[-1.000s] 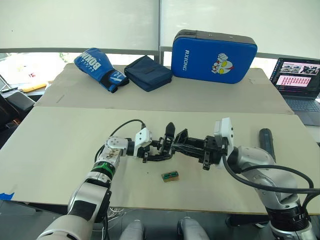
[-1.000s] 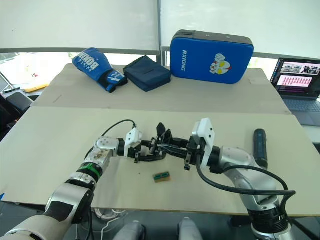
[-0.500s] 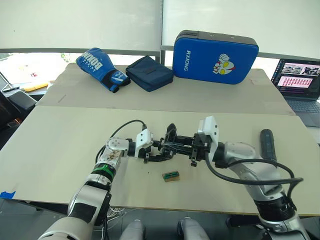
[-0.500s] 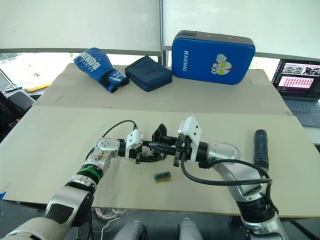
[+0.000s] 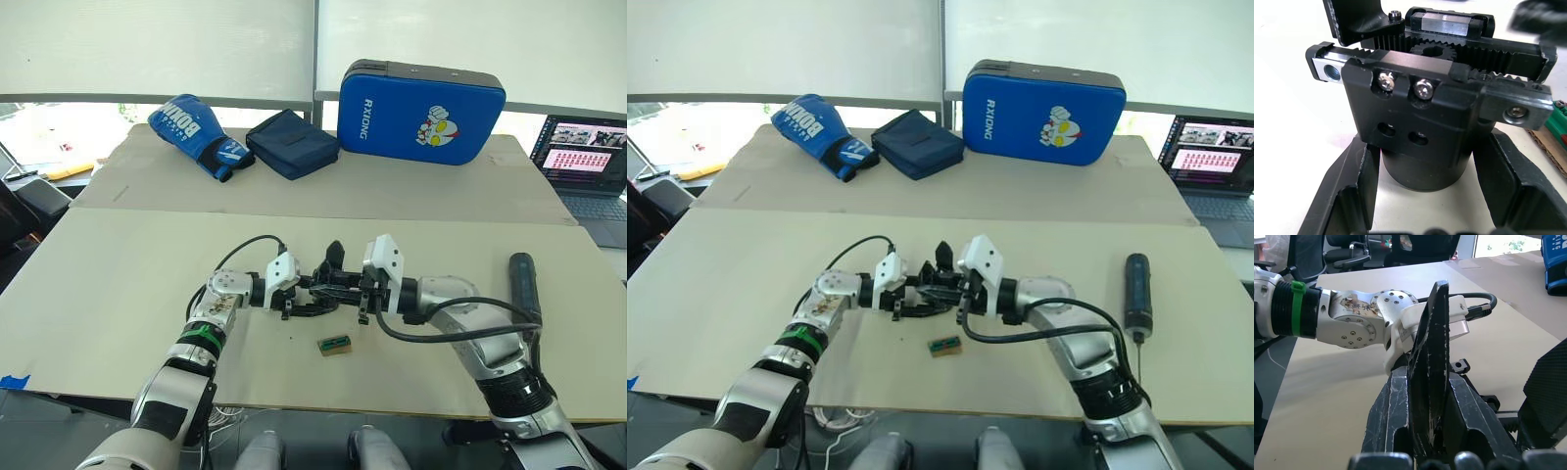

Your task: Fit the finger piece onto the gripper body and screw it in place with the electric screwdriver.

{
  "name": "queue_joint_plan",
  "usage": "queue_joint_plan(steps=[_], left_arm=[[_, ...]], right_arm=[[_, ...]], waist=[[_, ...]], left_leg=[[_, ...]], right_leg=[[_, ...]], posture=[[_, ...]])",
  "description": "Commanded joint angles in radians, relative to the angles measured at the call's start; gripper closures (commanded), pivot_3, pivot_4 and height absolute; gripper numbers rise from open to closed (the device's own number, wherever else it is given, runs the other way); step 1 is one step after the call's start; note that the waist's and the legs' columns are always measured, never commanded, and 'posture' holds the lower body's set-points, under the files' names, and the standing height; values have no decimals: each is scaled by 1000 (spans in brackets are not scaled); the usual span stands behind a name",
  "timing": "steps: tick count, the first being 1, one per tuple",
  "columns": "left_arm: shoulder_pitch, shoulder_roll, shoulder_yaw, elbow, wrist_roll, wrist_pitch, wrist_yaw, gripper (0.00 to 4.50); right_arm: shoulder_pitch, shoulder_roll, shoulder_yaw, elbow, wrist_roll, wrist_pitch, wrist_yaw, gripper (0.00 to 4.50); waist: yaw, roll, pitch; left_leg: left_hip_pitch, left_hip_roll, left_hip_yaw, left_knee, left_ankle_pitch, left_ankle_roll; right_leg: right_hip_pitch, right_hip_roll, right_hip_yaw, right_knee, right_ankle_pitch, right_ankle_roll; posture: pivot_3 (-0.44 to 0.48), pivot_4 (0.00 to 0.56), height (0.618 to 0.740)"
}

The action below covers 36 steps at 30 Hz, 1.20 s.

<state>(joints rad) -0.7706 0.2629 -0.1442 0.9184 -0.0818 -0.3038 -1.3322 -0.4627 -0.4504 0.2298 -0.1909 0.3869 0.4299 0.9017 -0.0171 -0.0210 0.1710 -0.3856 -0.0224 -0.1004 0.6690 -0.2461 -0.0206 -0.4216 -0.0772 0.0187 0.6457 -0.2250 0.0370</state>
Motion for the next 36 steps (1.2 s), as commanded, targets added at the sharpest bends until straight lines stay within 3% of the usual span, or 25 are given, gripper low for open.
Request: queue_joint_plan(steps=[1, 19, 36], left_arm=[[23, 6, -24, -12, 19, 20, -13, 2217], [44, 17, -39, -41, 25, 39, -11, 2217], [62, 18, -46, -59, 25, 54, -11, 2217]], right_arm=[[-23, 11, 2, 5, -10, -21, 15, 4093], [-19, 2, 7, 85, -53, 0, 26, 4093], [4, -11, 30, 38, -45, 103, 20, 4093]], waist=[[-1, 0, 0], [-2, 0, -2], [-2, 0, -5]], left_leg=[[0, 0, 0, 0, 0, 0], [1, 0, 0, 0, 0, 0], [2, 0, 0, 0, 0, 0]], right_leg=[[0, 0, 0, 0, 0, 0], [1, 0, 0, 0, 0, 0], [2, 0, 0, 0, 0, 0]], posture=[[0, 150, 740], [0, 150, 740], [0, 150, 740]])
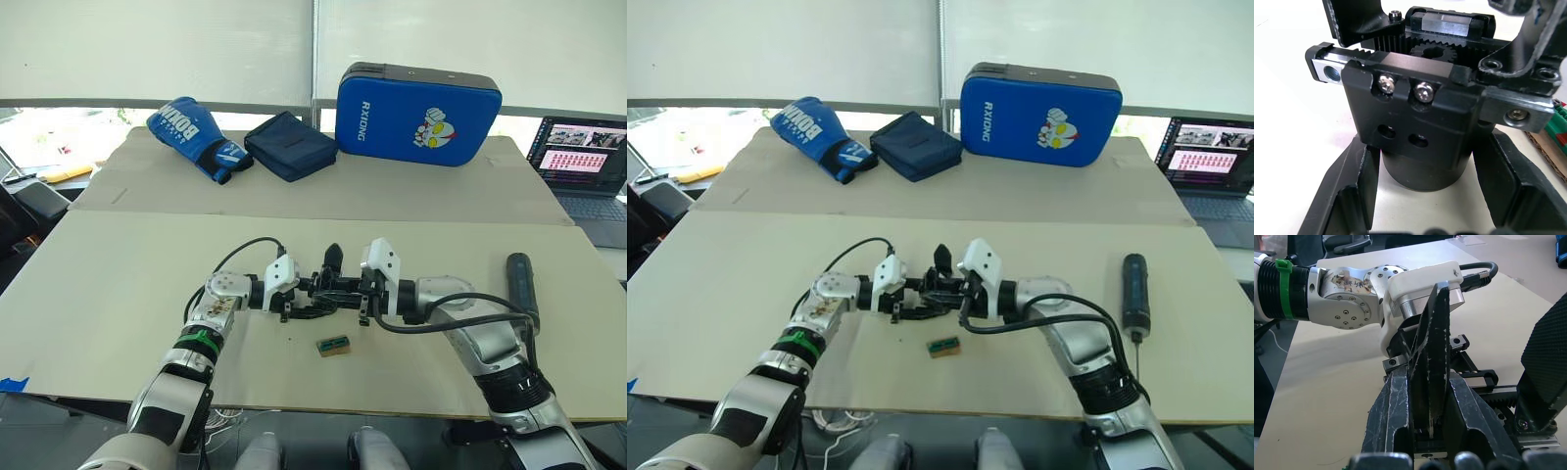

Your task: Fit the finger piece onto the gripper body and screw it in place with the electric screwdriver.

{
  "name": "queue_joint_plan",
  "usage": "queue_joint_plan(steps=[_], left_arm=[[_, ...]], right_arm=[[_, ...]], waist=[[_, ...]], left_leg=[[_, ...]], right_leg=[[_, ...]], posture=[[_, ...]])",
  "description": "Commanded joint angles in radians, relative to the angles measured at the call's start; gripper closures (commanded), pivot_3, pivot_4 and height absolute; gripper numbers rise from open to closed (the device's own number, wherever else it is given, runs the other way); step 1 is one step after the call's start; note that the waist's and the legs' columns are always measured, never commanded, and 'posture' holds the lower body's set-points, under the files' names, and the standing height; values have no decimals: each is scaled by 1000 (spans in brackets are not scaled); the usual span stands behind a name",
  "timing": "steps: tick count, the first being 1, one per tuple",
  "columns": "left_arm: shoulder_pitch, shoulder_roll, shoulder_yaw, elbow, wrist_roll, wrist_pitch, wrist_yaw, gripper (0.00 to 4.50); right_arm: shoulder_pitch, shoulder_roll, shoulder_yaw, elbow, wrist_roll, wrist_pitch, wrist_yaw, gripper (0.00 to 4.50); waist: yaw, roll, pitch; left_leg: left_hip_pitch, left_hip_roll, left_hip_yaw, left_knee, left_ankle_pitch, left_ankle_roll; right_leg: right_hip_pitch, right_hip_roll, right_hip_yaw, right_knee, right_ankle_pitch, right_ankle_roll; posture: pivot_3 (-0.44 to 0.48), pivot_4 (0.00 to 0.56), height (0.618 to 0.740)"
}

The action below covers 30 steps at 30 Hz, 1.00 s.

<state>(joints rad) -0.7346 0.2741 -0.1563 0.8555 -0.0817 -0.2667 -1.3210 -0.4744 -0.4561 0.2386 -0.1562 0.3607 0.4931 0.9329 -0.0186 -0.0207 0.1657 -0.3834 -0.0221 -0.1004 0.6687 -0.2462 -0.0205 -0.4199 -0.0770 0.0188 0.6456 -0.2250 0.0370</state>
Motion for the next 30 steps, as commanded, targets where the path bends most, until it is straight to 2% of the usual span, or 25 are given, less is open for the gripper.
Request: queue_joint_plan(steps=[1, 9, 15, 17, 26, 30], left_arm=[[27, 6, -34, 3, 25, 18, -22, 2217], [29, 6, -34, 5, 25, 25, -20, 2217], [34, 11, -33, 3, 24, 29, -18, 2217], [36, 12, -32, 2, 24, 30, -18, 2217], [35, 11, -22, 12, 20, 40, 4, 2217], [34, 9, -17, 17, 18, 44, 16, 2217]], right_arm=[[14, -6, 22, 11, -24, 42, -17, 4093], [2, -19, 33, 86, -47, 32, -23, 4093], [-25, -3, 12, 45, -14, 32, -23, 4093], [-38, 19, -12, 25, 11, 21, -35, 3078], [-69, 43, -57, -1, 44, -103, 25, 58], [-59, 51, -89, -23, 78, -144, 56, 20]], waist=[[0, 0, 0], [-2, 0, -3], [-3, 0, -3], [-4, 0, -3], [-5, 0, -3], [-5, 0, -3]], left_leg=[[0, 0, 0, 0, 0, 0], [3, 0, 0, 0, 0, 0], [7, 0, 0, -1, 0, 0], [9, 0, 0, -2, 0, 0], [9, 1, 0, -2, 0, 0], [9, 1, 0, -2, 0, 0]], right_leg=[[0, 0, 0, 0, 0, 0], [2, 0, 0, 0, 0, 0], [7, 0, 0, -1, 0, 0], [8, 0, 0, -2, 0, 0], [8, 0, 0, -2, 0, 0], [8, 0, 0, -2, 0, 0]], posture=[[0, 150, 740], [0, 150, 740], [0, 150, 740], [0, 150, 740], [0, 150, 740], [0, 150, 740]])
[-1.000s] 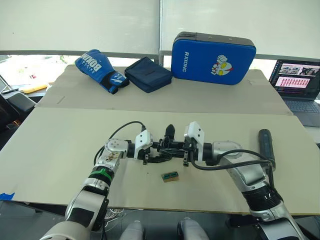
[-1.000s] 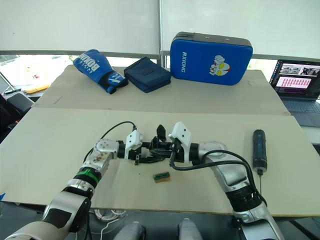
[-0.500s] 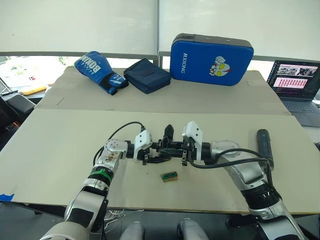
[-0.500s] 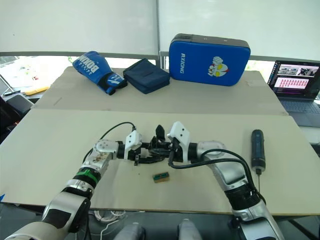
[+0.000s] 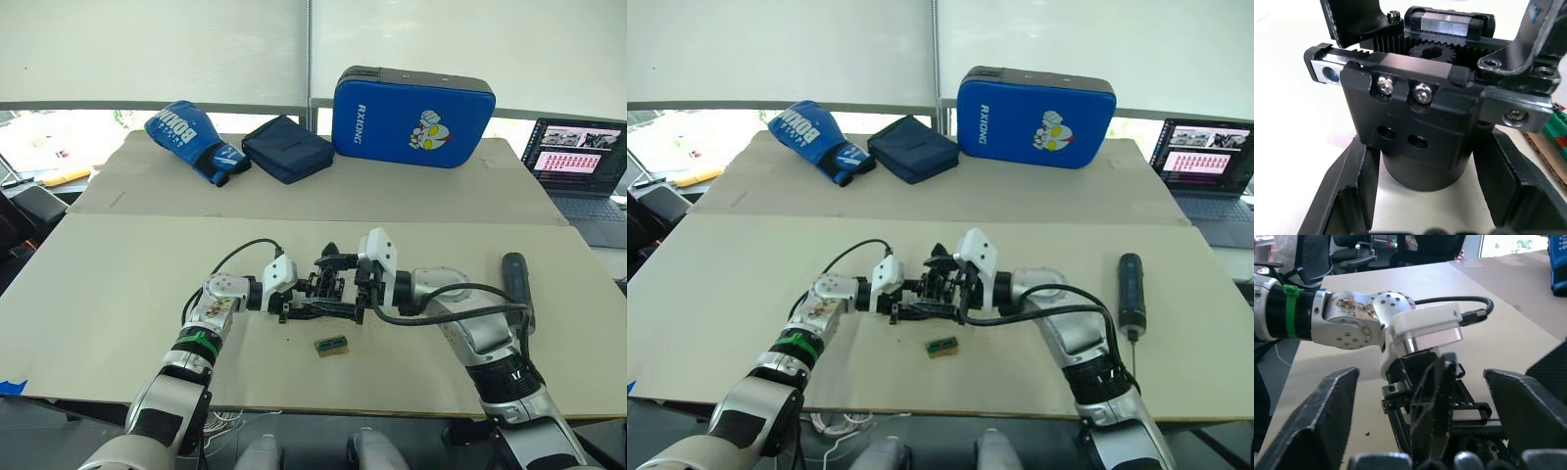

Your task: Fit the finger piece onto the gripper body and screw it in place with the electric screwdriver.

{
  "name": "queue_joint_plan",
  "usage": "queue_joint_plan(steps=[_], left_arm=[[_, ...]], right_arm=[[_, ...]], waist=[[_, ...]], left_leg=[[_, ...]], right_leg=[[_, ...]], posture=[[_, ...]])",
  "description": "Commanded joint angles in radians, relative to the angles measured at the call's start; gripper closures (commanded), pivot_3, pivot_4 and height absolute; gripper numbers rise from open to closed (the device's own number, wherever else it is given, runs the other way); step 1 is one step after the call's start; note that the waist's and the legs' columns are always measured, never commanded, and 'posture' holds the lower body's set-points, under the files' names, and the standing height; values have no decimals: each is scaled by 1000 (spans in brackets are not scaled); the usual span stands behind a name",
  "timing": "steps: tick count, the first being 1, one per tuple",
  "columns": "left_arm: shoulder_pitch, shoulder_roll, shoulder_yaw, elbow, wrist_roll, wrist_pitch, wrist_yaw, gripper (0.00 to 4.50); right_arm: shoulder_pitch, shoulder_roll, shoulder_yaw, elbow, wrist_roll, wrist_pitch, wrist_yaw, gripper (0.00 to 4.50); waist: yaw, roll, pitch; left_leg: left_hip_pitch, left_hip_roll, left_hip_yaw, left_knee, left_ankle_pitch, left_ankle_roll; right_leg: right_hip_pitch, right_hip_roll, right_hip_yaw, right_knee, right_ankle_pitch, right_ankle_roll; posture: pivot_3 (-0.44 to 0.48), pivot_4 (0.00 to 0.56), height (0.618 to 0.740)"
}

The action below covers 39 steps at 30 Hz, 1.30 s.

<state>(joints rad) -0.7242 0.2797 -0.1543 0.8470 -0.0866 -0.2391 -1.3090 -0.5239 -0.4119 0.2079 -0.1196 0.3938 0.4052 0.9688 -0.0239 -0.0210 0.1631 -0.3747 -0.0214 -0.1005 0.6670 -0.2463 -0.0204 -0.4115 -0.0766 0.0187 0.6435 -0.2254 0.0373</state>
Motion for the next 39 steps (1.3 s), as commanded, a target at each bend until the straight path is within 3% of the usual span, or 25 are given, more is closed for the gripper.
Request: queue_joint_plan(steps=[1, 4, 5, 8, 13, 18, 25, 29, 31, 34, 39], left_arm=[[24, 2, -16, 26, 20, 23, 7, 2217], [24, -2, -5, 25, 8, 52, 15, 2217], [25, -2, -3, 24, 5, 54, 16, 1179], [26, 2, 6, 19, 3, 40, 27, 47], [41, 44, 31, -12, -20, 43, 13, 47], [79, 131, 70, -66, -74, 71, -50, 47], [157, 245, 194, -249, -246, 66, -188, 47], [198, 293, 241, -357, -317, 119, -211, 47], [203, 339, 274, -400, -350, 170, -213, 47], [197, 383, 315, -456, -401, 194, -234, 47], [212, 370, 314, -595, -462, 278, -202, 47]], right_arm=[[-7, 8, -68, -67, 55, -65, 24, 20], [1, 15, -100, -94, 88, -88, 35, 20], [3, 16, -110, -104, 99, -93, 37, 0], [15, 7, -133, -154, 134, -88, 41, 0], [64, -42, -187, -276, 200, -40, 13, 0], [196, -134, -328, -414, 287, 24, -62, 0], [606, -226, -701, -559, 353, 51, -143, 0], [826, -177, -867, -579, 340, -13, -155, 0], [952, -103, -954, -542, 299, -90, -148, 0], [1124, 24, -1072, -473, 249, -226, -139, 0], [1229, 118, -1066, -455, 237, -310, -149, 0]], waist=[[0, 0, 0], [1, 0, 0], [1, 0, 0], [1, 0, 0], [-4, 0, 0], [-18, 0, 0], [4, -1, 2], [13, -1, 2], [13, 0, 2], [13, 0, 2], [4, 3, 3]], left_leg=[[0, 0, 0, 0, 0, 0], [0, 0, 0, 0, 0, 0], [1, 0, 0, 0, 0, 0], [1, 0, 0, 0, 0, 0], [1, 0, 0, -1, 0, 0], [2, 1, 0, -3, 0, 0], [1, 1, 0, -5, 0, 0], [2, 1, 0, -5, 0, 0], [4, 2, 0, -5, 0, 0], [5, 3, 0, -7, 0, 0], [6, 4, 1, -8, -1, 0]], right_leg=[[0, 0, 0, 0, 0, 0], [1, 0, 0, 0, 0, 0], [1, 0, 0, 0, 0, 0], [1, 0, 0, 0, 0, 0], [1, 0, 0, -1, 0, 0], [1, 0, 0, -2, 0, 0], [1, -1, 0, -4, -1, 0], [3, -1, 0, -4, -1, 0], [6, -1, 0, -5, -5, 8], [6, 0, -1, -5, -8, 6], [7, -1, 2, -5, -10, 6]], posture=[[0, 150, 740], [0, 150, 740], [0, 150, 740], [0, 150, 740], [0, 150, 740], [0, 150, 740], [0, 150, 740], [0, 150, 740], [0, 150, 740], [0, 150, 740], [0, 150, 740]])
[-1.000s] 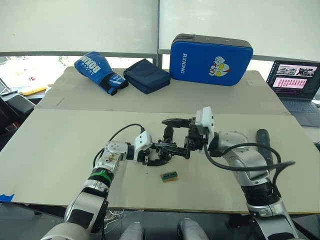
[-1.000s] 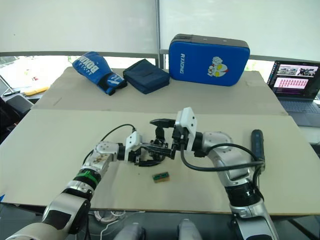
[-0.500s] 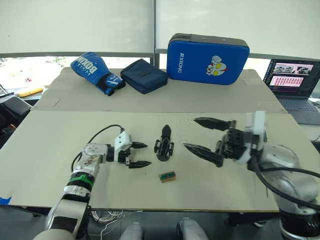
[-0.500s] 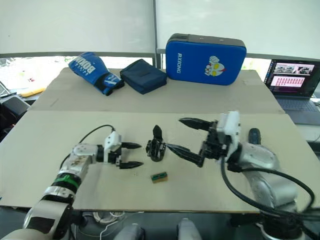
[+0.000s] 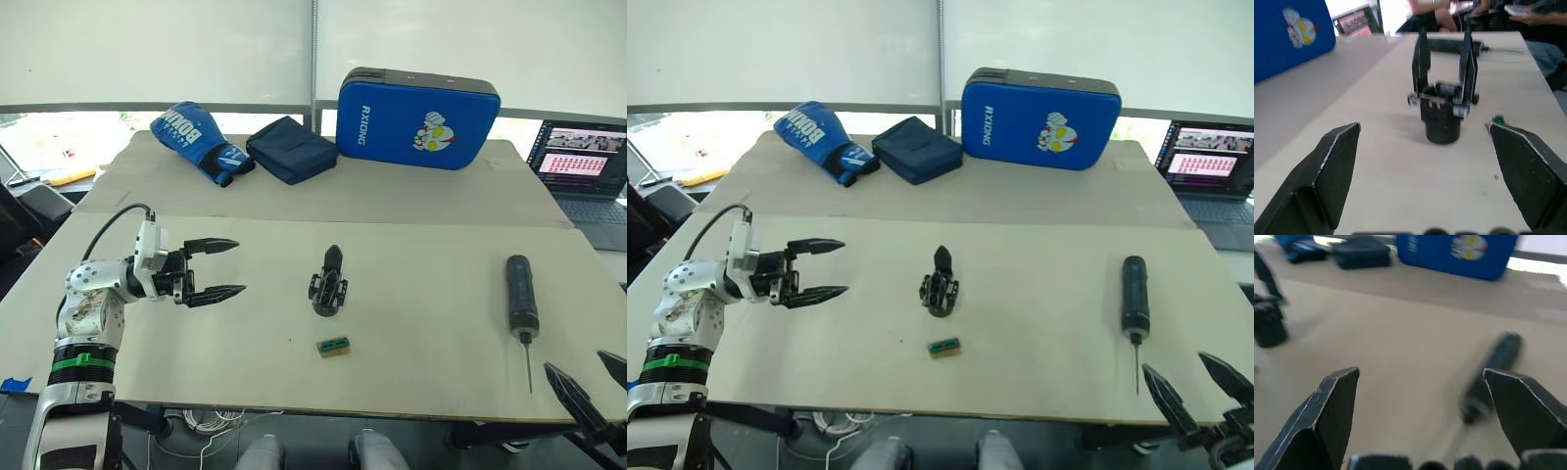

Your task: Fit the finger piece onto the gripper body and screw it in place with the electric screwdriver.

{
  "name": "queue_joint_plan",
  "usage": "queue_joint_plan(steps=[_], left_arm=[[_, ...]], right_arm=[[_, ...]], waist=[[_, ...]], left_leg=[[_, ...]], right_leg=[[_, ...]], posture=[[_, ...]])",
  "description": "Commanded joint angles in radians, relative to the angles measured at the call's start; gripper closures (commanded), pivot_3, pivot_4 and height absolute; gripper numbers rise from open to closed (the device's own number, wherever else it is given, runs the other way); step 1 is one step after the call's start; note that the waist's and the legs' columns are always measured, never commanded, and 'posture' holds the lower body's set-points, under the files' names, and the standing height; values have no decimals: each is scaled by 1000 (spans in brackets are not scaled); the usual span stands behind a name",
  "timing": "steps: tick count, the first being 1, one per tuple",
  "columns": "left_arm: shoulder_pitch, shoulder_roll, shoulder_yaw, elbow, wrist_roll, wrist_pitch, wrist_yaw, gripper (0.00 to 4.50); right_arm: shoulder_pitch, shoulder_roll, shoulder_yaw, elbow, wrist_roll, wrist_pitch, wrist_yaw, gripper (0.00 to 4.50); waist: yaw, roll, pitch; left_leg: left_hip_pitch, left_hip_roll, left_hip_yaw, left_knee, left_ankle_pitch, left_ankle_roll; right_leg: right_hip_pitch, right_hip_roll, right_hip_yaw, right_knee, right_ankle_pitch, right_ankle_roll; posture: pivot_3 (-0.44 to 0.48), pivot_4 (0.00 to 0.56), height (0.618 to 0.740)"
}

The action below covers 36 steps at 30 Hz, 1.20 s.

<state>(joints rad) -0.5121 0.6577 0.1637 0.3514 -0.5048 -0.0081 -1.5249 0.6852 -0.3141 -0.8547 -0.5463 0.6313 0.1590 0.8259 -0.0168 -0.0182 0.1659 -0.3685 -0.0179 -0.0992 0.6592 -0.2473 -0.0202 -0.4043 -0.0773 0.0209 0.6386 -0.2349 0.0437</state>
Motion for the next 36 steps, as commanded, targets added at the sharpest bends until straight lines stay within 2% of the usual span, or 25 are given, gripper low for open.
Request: queue_joint_plan(steps=[1, 4, 9, 12, 17, 20, 23, 29, 36], left_arm=[[10, -10, -9, -127, -51, 69, 24, 47], [26, -16, -12, -171, -61, 110, 49, 47], [31, -18, -19, -192, -64, 139, 69, 47], [25, -30, -30, -213, -73, 170, 89, 47], [27, -50, -72, -276, -87, 238, 93, 47], [22, -61, -88, -290, -85, 247, 96, 47], [19, -67, -100, -296, -80, 247, 100, 47], [19, -66, -105, -306, -76, 260, 117, 47], [26, -66, -107, -325, -76, 269, 140, 47]], right_arm=[[16, 25, 7, -31, 2, -63, -24, 0], [-15, 3, 22, -41, 23, -34, -82, 0], [-92, -135, 5, -42, 111, 131, -207, 0], [-174, -284, 4, -18, 181, 272, -261, 0], [-374, -602, 69, 148, 269, 696, -410, 0], [-575, -684, 172, 312, 284, 852, -470, 0], [-720, -705, 283, 434, 203, 903, -512, 0], [-893, -683, 467, 580, 46, 887, -524, 0], [-1003, -635, 564, 695, -38, 978, -526, 0]], waist=[[-5, 0, 0], [-10, 1, 0], [-5, 1, 1], [1, 1, 1], [4, 0, 2], [4, -2, 3], [4, -2, 4], [2, -1, 4], [1, -1, 4]], left_leg=[[0, 0, 0, 0, 0, 0], [1, 1, 0, 0, 0, 0], [0, 0, 1, 0, 0, 0], [0, -1, 1, 0, 0, 0], [-1, -2, 2, 0, 0, 0], [-2, 0, 1, 0, 0, 0], [-2, -1, 2, 0, 0, 0], [-4, -1, 2, 0, 0, 1], [-5, -1, 2, 0, 0, 1]], right_leg=[[0, 0, 0, 0, 0, 0], [0, 1, 0, 1, -1, -1], [-1, 1, 0, 1, -1, -1], [-1, 1, 0, 1, -1, -1], [0, 0, 0, 0, -1, -1], [-1, 2, -1, -1, -1, -2], [0, 1, -1, -1, 1, -5], [-1, 1, -1, -6, 4, -6], [-1, 1, -2, -7, 5, -6]], posture=[[0, 150, 740], [0, 150, 740], [0, 150, 740], [0, 150, 740], [0, 150, 740], [0, 150, 740], [0, 150, 740], [0, 150, 740], [0, 150, 740]])
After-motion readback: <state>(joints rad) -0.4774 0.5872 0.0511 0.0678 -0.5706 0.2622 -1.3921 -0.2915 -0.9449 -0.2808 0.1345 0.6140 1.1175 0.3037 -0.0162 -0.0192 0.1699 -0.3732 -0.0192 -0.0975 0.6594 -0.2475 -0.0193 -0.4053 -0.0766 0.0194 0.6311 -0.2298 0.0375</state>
